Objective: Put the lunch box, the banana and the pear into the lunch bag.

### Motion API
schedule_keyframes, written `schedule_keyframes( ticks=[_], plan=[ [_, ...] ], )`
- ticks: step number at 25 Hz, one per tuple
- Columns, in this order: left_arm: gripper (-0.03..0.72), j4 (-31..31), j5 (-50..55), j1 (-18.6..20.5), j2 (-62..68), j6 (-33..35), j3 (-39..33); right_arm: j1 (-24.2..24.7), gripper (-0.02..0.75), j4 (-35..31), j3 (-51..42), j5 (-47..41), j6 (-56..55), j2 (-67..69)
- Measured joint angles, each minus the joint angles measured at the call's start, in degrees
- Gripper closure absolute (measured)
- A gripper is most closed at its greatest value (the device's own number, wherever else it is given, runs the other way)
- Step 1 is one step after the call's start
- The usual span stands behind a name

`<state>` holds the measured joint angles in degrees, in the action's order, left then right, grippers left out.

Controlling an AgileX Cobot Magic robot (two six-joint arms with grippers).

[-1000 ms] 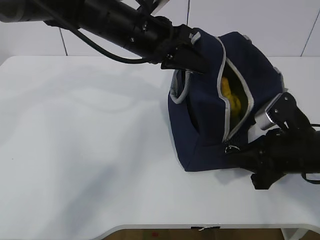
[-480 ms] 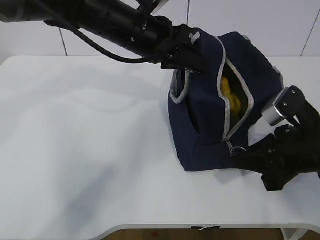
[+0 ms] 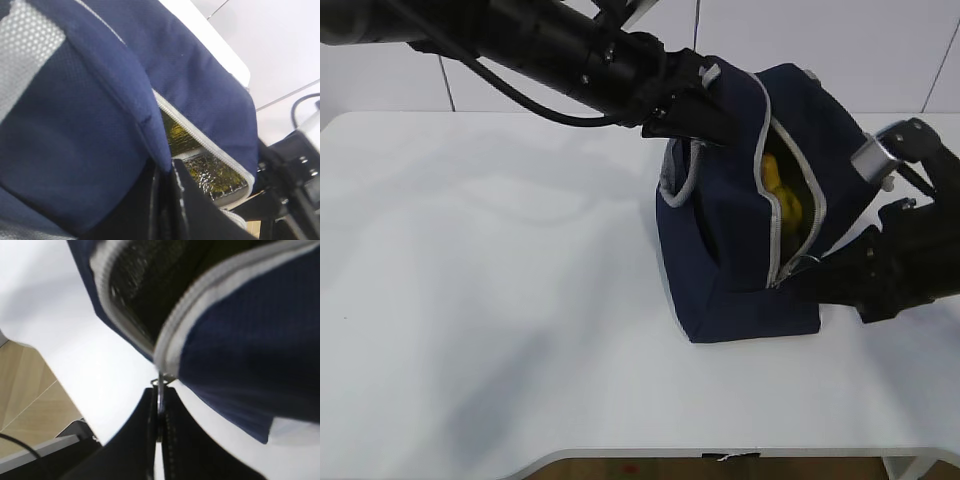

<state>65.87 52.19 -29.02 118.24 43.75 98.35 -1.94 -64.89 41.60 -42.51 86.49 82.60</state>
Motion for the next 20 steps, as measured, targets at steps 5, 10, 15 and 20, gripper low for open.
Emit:
schedule_keyframes(
  ticks=[5, 10, 15, 20],
  plan=[
    [0.685, 0.00, -0.12, 0.00, 0.00, 0.00, 0.00, 0.00, 0.732, 10.56, 6.52, -5.92, -15.91, -0.50],
    [0.685, 0.00, -0.12, 0.00, 0.00, 0.00, 0.00, 0.00, 0.732, 16.11, 11.36, -9.97, -25.36, -0.50],
    [0.685, 0.00, -0.12, 0.00, 0.00, 0.00, 0.00, 0.00, 0.732, 17.38, 14.30, -13.00, -33.58, -0.50],
    [0.685, 0.00, -0.23, 0.00, 0.00, 0.00, 0.00, 0.00, 0.732, 18.13, 17.66, -16.78, -40.27, -0.50]
  ],
)
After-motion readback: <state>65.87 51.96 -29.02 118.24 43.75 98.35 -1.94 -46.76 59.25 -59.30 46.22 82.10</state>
